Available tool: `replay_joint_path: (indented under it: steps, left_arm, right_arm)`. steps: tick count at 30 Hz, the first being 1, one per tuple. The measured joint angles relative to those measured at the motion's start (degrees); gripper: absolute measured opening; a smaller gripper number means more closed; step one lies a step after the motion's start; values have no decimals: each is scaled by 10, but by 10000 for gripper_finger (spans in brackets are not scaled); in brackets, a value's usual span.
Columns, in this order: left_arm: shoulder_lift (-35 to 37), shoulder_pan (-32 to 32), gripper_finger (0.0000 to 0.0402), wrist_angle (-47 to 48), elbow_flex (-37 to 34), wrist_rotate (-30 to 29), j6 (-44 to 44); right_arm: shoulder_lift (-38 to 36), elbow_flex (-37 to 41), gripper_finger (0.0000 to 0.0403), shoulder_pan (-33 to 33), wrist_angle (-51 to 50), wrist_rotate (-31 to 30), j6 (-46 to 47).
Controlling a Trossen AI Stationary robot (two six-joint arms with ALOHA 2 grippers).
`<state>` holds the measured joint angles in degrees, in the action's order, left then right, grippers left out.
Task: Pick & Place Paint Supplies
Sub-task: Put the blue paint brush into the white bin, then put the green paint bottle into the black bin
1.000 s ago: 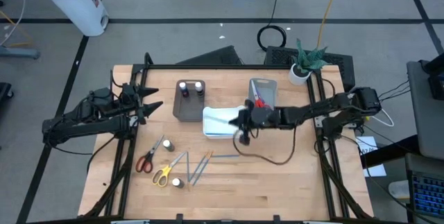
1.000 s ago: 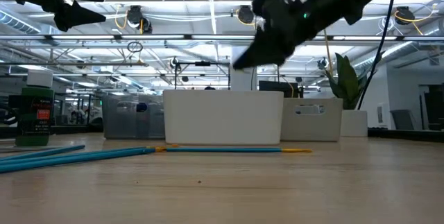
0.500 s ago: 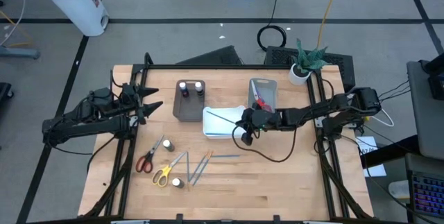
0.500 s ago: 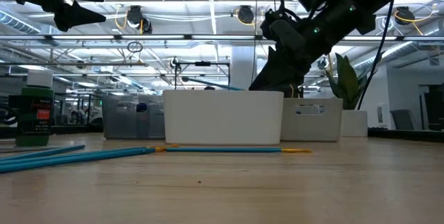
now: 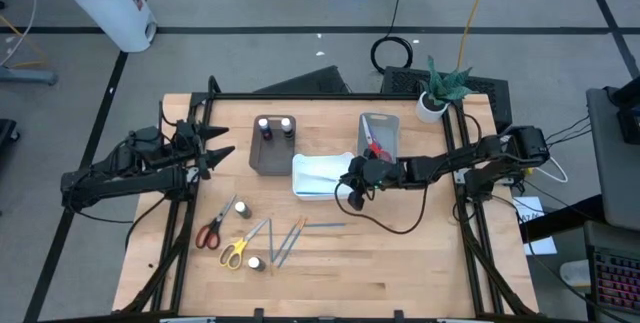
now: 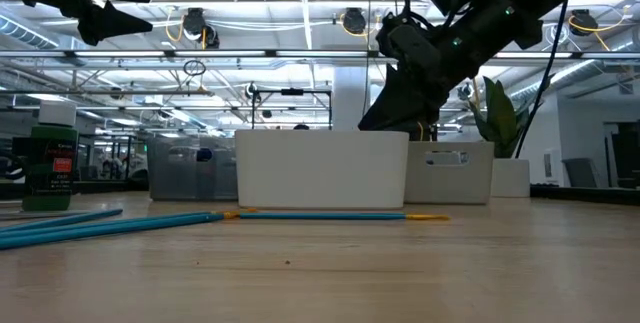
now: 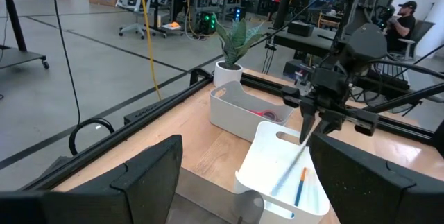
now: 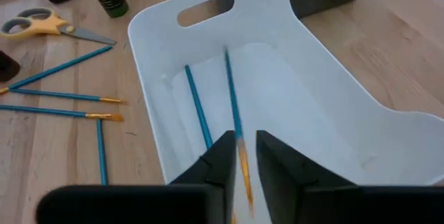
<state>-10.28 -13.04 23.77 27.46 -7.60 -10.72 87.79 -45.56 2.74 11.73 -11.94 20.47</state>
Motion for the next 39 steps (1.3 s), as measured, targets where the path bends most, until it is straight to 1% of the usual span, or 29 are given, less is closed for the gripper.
replay_joint_path:
  steps: [7,10,12,14,16,18,21,24,27,29,35,39]
  left_arm:
    - [0,0,324,0,0,0,0]
    - [0,0,324,0,0,0,0]
    - [0,0,324,0,0,0,0]
    - [0,0,324,0,0,0,0]
    - [0,0,324,0,0,0,0]
    - [0,0,324,0,0,0,0]
    - [0,0,324,0,0,0,0]
    - [0,0,324,0,0,0,0]
    - [0,0,324,0,0,0,0]
    - [0,0,324,0,0,0,0]
    - [0,0,324,0,0,0,0]
    - [0,0,324,0,0,0,0]
  right_arm:
    - [0,0,117,4,16,0,-1]
    - [-4,0,132,22,42,5,1]
    - [-23,1,136,36,38,24,10]
    - [-51,0,135,50,23,33,17]
    - [-90,1,131,68,-22,28,28]
    - [-130,1,125,83,-47,23,38]
    - [-189,0,116,111,-97,-6,44]
    - [-231,13,109,144,-115,-67,29]
    - [-260,56,103,171,-88,-135,5]
    - [-277,92,100,178,-62,-162,1]
    - [-341,186,93,184,18,-164,13]
    - [-385,237,93,184,73,-164,-7]
